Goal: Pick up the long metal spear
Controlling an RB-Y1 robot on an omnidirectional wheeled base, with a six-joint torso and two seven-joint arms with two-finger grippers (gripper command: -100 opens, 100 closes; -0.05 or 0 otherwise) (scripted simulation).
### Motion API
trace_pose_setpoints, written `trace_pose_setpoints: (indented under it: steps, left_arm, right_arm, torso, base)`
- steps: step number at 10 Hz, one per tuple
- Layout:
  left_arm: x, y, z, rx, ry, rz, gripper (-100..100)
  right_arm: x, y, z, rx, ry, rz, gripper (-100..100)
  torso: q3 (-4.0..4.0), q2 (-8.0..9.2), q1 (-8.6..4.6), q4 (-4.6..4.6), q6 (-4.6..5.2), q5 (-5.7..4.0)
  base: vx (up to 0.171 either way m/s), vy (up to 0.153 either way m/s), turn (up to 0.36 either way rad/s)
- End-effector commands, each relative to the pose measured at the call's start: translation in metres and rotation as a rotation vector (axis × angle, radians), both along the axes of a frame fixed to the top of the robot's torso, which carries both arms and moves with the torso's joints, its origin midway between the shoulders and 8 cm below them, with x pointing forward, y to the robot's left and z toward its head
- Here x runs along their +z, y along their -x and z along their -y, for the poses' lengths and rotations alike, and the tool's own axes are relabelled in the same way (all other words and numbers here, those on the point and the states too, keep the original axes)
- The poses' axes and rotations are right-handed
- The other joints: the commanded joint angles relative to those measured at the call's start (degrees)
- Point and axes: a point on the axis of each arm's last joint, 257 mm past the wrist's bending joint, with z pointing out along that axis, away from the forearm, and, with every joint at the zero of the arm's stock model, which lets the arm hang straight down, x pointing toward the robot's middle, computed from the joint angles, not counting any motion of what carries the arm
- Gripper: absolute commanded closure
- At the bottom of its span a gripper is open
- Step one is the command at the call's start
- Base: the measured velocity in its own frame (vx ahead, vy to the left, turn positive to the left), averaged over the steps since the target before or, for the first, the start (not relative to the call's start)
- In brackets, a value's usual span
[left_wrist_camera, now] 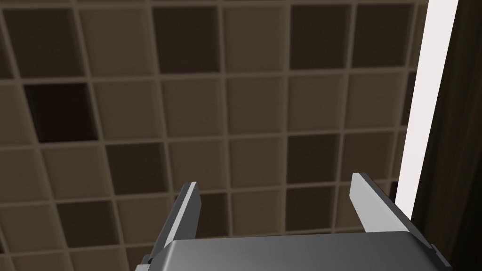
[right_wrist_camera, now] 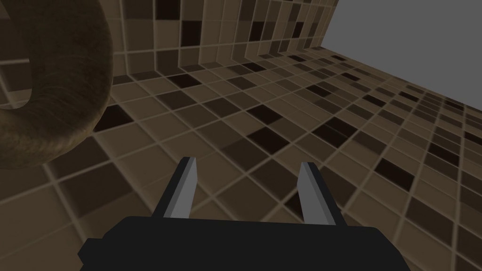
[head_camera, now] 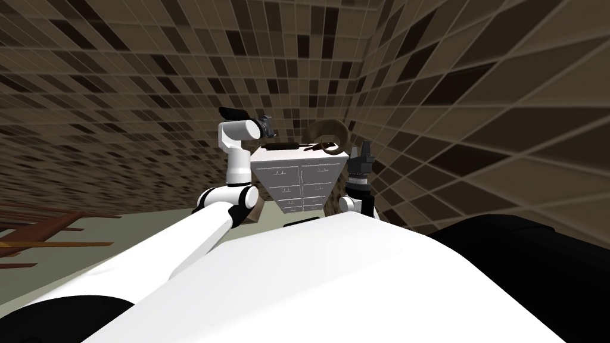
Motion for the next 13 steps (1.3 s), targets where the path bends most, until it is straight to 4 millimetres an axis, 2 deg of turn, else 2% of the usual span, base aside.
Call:
trace_pose_setpoints:
  steps: [1, 10, 11, 12, 13]
  left_arm:
    - [-0.003, -0.003, 0.009, -0.005, -0.006, -0.054, -100]
    - [-0.022, 0.0, 0.038, -0.021, -0.066, -0.3, -100]
    - [-0.031, 0.001, 0.038, -0.022, -0.076, -0.337, -100]
    - [-0.026, 0.003, 0.044, -0.018, -0.083, -0.364, -100]
    - [-0.037, 0.006, 0.044, -0.019, -0.095, -0.407, -100]
  right_arm:
    - [0.0, 0.0, 0.0, 0.0, 0.0, 0.0, 0]
    - [0.0, 0.0, 0.0, 0.0, 0.0, 0.0, 0]
    - [0.0, 0.0, 0.0, 0.0, 0.0, 0.0, 0]
    - [0.0, 0.0, 0.0, 0.0, 0.0, 0.0, 0]
    - [0.0, 0.0, 0.0, 0.0, 0.0, 0.0, 0]
  torso:
    - [0.0, 0.0, 0.0, 0.0, 0.0, 0.0]
    - [-0.02, -0.03, 0.0, -0.01, -0.01, 0.01]
    - [-0.03, -0.05, -0.02, -0.01, 0.01, -0.01]
    - [-0.04, -0.06, -0.01, -0.02, -0.01, 0.0]
    - [-0.05, -0.08, -0.01, -0.02, 0.0, 0.0]
  base:
    - [0.005, 0.002, -0.015]
    - [0.009, 0.001, -0.015]
    - [0.019, 0.001, -0.024]
    - [0.024, 0.004, -0.034]
    - [0.024, 0.002, -0.022]
